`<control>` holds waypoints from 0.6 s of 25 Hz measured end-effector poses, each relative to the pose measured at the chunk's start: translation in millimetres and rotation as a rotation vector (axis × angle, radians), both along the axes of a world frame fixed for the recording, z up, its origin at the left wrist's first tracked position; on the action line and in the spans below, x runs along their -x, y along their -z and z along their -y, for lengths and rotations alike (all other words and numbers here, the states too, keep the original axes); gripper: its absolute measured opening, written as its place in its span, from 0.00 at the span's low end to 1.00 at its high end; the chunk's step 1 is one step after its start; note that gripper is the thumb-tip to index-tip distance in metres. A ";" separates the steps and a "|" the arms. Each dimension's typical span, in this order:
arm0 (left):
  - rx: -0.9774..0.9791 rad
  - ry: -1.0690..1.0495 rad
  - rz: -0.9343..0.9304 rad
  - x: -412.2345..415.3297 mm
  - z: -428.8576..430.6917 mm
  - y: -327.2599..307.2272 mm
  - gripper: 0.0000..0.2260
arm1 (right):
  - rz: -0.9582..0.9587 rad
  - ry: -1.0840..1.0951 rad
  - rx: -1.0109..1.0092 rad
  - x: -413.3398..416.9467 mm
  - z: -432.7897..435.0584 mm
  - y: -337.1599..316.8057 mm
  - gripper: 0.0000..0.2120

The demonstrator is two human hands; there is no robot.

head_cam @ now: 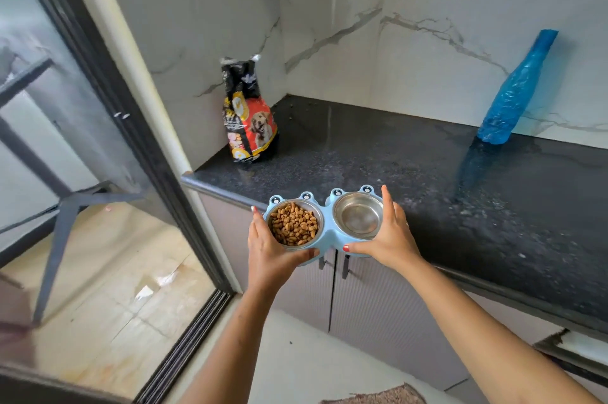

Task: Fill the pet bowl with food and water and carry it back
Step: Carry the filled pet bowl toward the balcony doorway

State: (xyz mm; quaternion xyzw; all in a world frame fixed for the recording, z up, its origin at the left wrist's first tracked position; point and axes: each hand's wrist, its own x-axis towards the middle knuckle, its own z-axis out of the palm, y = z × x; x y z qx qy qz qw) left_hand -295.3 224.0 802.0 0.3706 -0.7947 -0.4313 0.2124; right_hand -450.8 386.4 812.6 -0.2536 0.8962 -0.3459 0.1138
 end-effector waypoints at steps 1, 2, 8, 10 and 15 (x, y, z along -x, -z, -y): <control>0.009 -0.040 0.006 -10.0 -4.1 -1.0 0.63 | -0.002 -0.030 -0.007 -3.3 2.9 -0.9 0.68; 0.013 -0.084 0.020 -23.2 -8.3 -2.4 0.64 | 0.001 -0.067 -0.013 -10.2 5.7 -1.9 0.69; 0.001 -0.301 0.019 -93.9 -26.4 -5.7 0.64 | 0.009 -0.284 -0.004 -52.6 25.1 -5.3 0.68; -0.001 -0.365 0.019 -116.2 -33.0 -4.9 0.64 | 0.017 -0.342 0.003 -68.4 31.8 -1.9 0.68; 0.013 -0.479 0.025 -159.7 -43.4 -3.0 0.64 | 0.043 -0.464 0.060 -103.7 47.7 9.0 0.67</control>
